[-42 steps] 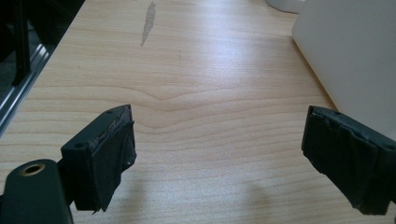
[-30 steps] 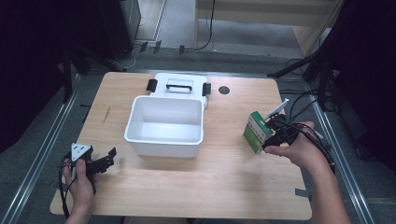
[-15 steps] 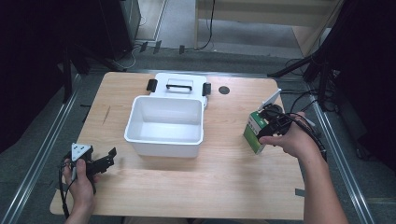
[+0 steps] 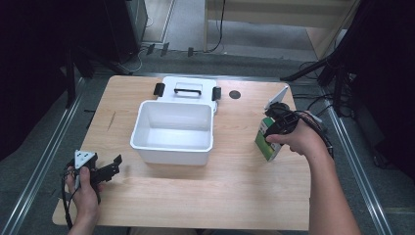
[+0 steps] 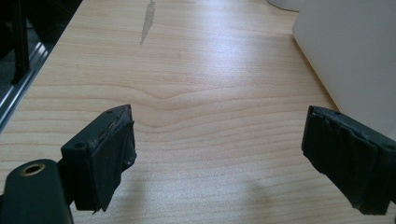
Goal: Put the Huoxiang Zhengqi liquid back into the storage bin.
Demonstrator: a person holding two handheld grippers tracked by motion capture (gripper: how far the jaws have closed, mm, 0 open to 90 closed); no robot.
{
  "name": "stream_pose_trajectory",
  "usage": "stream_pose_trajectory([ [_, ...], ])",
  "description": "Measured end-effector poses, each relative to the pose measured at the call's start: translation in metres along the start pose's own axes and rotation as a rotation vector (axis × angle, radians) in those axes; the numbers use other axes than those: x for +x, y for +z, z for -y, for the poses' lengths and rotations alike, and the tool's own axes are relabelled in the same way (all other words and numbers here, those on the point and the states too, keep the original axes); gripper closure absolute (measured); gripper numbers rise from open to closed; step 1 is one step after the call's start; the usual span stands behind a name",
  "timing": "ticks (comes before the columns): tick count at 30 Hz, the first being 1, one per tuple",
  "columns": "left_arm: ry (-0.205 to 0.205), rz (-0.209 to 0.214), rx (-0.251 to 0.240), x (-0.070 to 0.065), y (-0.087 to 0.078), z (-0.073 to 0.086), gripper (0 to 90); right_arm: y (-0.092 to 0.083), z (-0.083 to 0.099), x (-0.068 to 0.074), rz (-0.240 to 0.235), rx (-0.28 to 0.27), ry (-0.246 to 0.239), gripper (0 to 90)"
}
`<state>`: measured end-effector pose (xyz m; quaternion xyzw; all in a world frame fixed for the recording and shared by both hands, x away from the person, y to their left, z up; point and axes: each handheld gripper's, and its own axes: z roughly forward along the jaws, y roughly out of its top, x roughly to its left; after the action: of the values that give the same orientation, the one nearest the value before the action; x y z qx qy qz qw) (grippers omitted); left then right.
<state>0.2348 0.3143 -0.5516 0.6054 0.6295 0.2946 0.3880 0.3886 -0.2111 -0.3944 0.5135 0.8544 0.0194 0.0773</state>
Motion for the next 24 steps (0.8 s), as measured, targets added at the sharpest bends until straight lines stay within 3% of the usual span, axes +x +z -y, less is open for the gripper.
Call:
stream_pose_trajectory([
  [6, 0.001, 0.002, 0.002, 0.0, 0.0, 0.0, 10.5, 0.004, -0.011, 0.003, 0.008, 0.005, -0.007, 39.6],
  [10, 0.001, 0.002, 0.002, 0.0, 0.0, 0.0, 10.5, 0.009, -0.017, -0.001, 0.006, 0.017, 0.033, 42.8],
  [21, 0.001, 0.001, 0.003, 0.0, 0.0, 0.0, 10.5, 0.016, -0.023, -0.002, -0.034, 0.026, 0.065, 49.6],
  [23, 0.0, 0.0, 0.004, 0.0, 0.0, 0.0, 10.5, 0.018, -0.023, -0.001, -0.042, 0.02, 0.042, 49.0],
  [24, 0.0, 0.001, 0.005, 0.0, 0.0, 0.0, 10.5, 0.02, -0.023, 0.0, -0.027, 0.009, 0.001, 50.8],
])
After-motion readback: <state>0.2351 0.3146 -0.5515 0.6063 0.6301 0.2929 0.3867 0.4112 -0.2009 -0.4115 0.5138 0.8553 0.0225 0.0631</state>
